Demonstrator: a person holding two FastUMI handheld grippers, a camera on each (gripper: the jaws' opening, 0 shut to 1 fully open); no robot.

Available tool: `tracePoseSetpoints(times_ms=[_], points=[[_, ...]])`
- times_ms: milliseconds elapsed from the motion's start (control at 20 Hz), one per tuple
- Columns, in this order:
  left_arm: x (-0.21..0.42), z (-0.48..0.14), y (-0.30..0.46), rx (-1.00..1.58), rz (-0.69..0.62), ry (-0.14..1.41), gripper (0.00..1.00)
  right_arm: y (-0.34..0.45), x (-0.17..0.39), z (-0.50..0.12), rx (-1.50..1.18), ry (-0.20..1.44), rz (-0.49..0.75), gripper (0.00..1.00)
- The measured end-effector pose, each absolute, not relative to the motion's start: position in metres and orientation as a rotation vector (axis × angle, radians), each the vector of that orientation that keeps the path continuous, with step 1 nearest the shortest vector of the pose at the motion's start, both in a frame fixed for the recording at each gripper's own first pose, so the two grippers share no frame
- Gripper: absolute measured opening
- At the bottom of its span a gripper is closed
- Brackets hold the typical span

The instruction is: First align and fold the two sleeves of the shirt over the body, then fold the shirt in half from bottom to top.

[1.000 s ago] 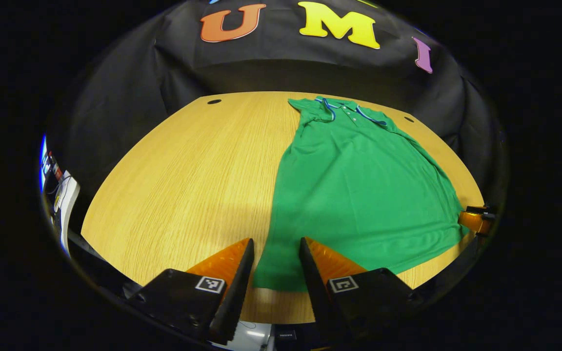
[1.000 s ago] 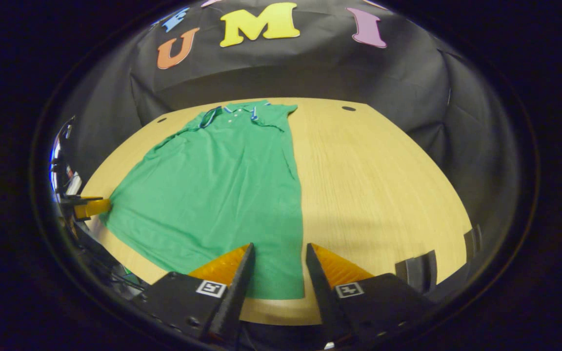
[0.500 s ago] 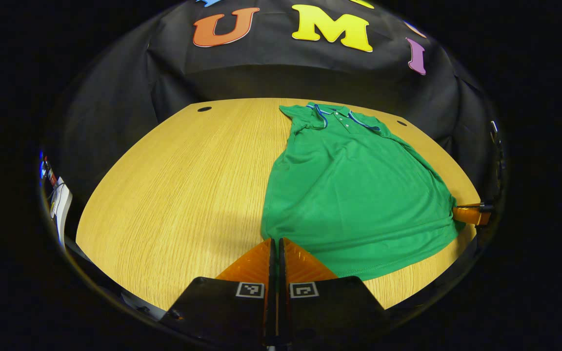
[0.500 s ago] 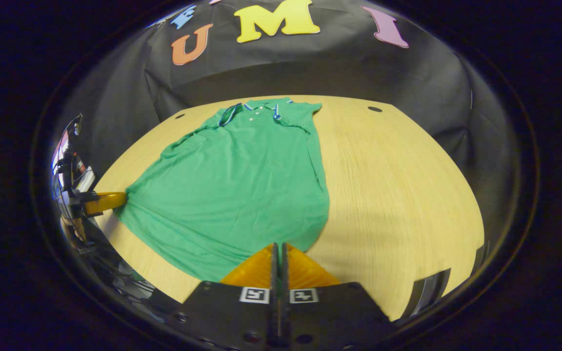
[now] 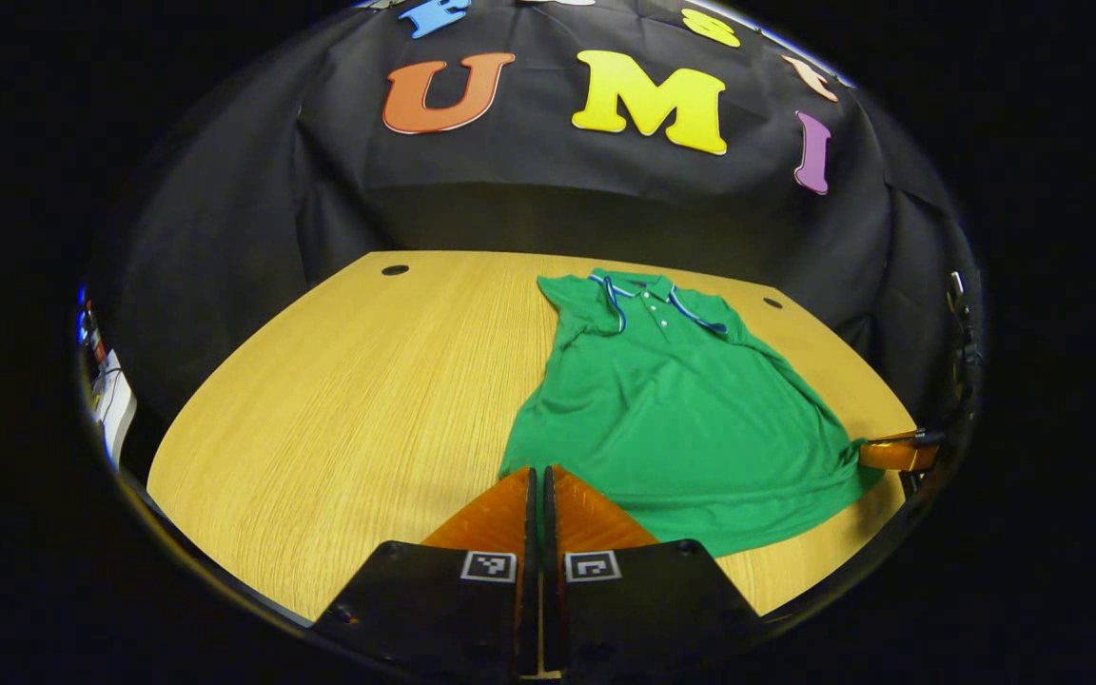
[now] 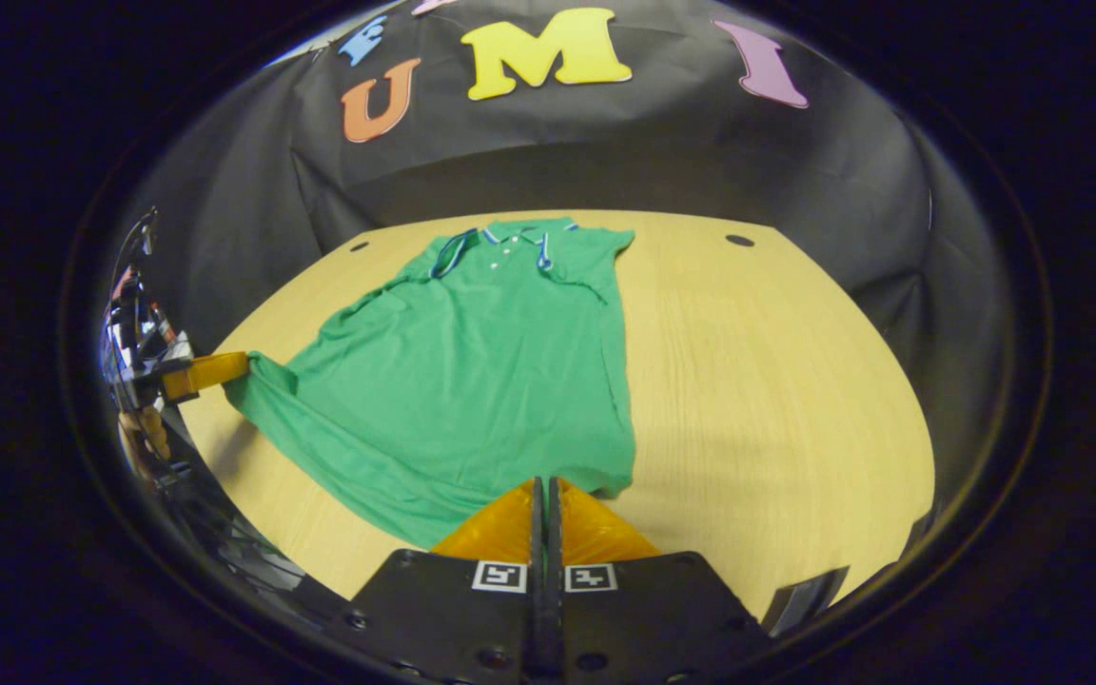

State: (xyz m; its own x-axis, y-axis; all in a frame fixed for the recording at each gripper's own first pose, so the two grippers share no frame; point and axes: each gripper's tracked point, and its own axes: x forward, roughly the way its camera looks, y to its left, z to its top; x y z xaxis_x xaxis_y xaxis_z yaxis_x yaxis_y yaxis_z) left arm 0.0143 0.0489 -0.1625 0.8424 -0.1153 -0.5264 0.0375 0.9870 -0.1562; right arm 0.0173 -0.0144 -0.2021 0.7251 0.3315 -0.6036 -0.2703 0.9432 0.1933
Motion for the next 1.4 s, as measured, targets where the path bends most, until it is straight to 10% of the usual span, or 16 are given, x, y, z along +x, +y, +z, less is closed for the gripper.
tracePoseSetpoints(times_ms=[1400], points=[[0.422,-0.15,0.042,-0.001,-0.078,0.293,0.05,0.018,0.449,-0.111,0.058,0.292,0.168,0.0]])
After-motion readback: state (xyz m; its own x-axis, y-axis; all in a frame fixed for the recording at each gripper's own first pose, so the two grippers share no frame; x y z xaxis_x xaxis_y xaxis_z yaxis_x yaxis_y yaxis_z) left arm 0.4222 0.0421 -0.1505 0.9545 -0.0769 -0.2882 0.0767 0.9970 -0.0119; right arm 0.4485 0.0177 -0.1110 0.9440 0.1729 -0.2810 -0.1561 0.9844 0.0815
